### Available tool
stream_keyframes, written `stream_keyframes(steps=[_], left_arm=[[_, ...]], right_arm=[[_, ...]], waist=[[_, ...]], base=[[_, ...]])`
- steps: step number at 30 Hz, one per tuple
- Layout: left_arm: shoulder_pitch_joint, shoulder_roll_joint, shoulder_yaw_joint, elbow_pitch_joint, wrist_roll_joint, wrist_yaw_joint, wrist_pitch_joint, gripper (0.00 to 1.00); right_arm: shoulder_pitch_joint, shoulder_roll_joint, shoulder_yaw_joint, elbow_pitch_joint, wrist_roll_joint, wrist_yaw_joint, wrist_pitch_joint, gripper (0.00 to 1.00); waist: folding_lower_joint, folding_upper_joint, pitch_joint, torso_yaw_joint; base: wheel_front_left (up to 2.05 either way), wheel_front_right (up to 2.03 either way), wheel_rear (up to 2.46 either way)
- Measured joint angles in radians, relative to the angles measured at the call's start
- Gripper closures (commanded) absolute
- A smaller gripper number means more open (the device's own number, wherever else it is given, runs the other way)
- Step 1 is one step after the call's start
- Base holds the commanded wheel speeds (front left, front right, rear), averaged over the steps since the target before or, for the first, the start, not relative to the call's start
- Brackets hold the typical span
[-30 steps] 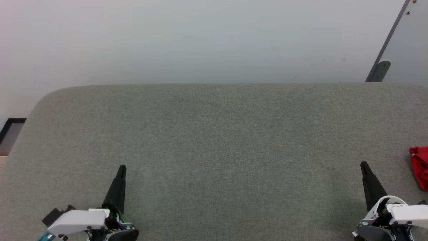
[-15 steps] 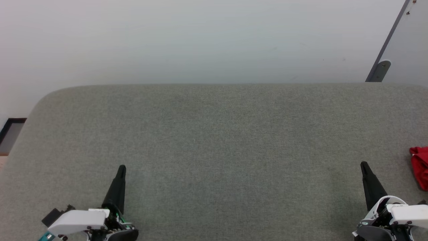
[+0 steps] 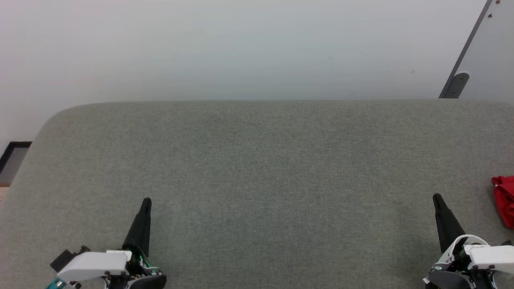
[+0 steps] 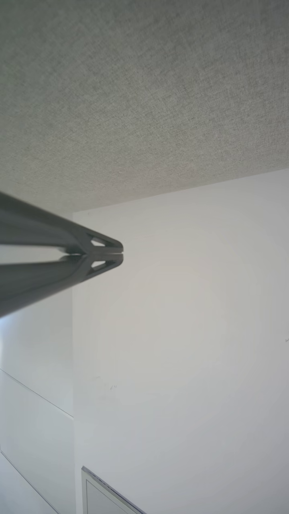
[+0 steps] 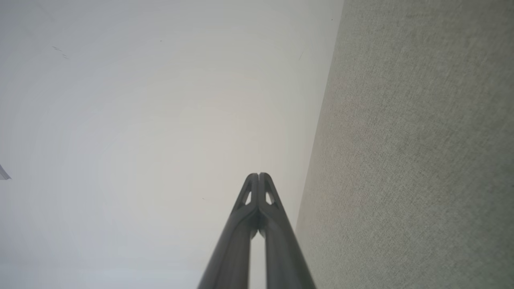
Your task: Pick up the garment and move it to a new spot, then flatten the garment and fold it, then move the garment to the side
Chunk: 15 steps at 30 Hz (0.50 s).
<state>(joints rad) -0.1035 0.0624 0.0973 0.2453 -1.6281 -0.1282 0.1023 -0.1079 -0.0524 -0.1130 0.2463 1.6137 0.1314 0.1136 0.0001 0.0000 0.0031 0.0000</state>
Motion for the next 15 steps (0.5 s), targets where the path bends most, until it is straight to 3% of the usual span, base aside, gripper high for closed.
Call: stream_keyframes(steps=[15], left_arm=[[0.0, -0.002, 0.003, 0.0, 0.002, 0.0, 0.003, 1.0]], right_arm=[[0.0, 0.0, 0.0, 0.0, 0.0, 0.0, 0.0, 1.0]], waist=[[-0.0001, 0.0, 0.0, 0.0]], base=[[0.0, 0.0, 0.0]])
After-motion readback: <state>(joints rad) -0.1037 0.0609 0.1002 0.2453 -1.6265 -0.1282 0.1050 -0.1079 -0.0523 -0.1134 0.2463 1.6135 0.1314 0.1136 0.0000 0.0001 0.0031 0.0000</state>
